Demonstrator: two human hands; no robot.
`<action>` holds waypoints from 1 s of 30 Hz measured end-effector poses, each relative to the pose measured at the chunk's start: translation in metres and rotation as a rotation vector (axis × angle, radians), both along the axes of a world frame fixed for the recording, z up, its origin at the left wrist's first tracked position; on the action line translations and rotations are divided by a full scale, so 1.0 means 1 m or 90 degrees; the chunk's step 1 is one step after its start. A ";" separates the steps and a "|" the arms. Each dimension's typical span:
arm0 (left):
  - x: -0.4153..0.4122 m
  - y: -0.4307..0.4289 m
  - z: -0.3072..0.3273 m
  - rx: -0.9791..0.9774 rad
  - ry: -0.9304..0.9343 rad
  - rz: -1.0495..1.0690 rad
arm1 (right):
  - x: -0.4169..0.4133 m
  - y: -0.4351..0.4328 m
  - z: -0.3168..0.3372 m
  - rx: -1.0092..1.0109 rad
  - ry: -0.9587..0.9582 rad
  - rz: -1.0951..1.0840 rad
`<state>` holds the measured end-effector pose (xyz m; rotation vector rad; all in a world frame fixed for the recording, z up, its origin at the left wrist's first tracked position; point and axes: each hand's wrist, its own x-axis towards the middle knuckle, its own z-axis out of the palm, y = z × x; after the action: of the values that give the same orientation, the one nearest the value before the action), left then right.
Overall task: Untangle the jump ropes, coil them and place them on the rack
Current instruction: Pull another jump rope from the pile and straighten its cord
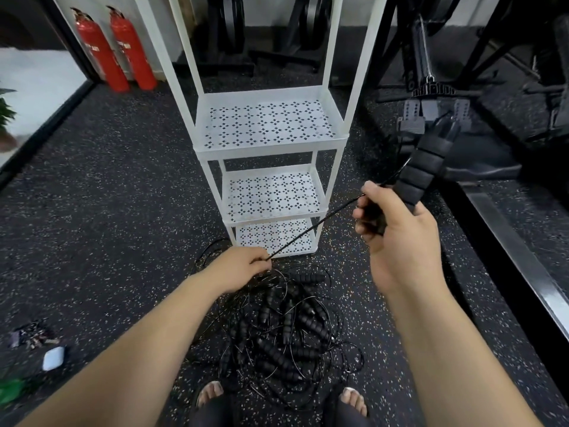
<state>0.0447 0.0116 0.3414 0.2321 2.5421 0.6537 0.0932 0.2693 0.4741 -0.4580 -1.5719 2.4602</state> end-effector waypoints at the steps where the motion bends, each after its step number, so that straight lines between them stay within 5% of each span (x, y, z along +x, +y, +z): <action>1: -0.003 -0.001 0.001 0.006 0.014 0.008 | 0.000 0.001 -0.002 -0.006 0.000 0.000; 17: 0.000 0.032 0.069 0.123 0.208 -0.042 | 0.006 -0.032 -0.043 0.057 -0.176 0.156; 26: 0.021 0.040 0.097 0.186 0.276 -0.101 | 0.009 -0.048 -0.040 0.044 -0.098 0.117; 30: 0.019 0.040 0.092 0.222 0.192 -0.061 | 0.007 -0.048 -0.037 0.071 -0.075 0.100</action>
<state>0.0637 0.0516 0.4337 0.6098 2.6596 1.0931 0.0997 0.2216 0.4370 -0.4869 -1.8476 2.4813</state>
